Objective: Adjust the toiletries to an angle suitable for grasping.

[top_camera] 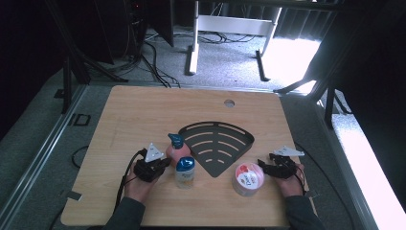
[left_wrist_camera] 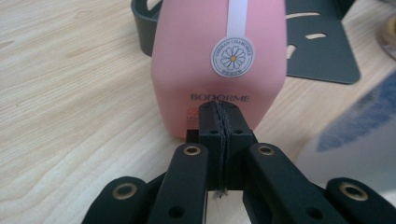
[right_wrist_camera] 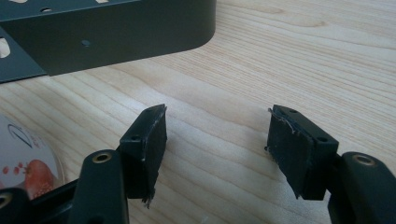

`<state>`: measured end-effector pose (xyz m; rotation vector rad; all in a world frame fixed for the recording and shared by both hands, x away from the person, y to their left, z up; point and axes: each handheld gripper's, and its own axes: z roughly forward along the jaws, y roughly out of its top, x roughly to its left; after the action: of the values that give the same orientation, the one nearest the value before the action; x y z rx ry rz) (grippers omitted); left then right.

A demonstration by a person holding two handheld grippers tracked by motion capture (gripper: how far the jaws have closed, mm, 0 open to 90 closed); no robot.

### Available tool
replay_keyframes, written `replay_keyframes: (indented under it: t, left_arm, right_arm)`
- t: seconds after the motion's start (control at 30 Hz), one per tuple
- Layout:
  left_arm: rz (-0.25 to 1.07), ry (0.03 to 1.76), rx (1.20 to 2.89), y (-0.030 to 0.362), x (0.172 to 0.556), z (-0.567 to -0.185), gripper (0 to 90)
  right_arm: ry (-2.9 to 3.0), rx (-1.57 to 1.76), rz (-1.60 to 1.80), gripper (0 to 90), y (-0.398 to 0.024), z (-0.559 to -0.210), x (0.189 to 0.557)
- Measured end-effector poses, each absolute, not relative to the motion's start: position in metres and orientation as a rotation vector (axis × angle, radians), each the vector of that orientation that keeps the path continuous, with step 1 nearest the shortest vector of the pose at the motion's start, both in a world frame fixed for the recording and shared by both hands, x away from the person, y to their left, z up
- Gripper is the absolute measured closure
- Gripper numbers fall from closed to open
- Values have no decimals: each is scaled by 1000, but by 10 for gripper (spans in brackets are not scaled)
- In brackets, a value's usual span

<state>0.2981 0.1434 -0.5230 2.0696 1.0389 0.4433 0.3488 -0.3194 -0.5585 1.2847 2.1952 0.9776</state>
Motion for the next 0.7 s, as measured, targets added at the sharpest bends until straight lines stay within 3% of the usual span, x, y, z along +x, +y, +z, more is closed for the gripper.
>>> replay_keyframes:
  t: [0.7]
  left_arm:
    - [381,909,2139,140,250,-518,896]
  right_arm:
    - [2195,1285,978,372,-319,-558,349]
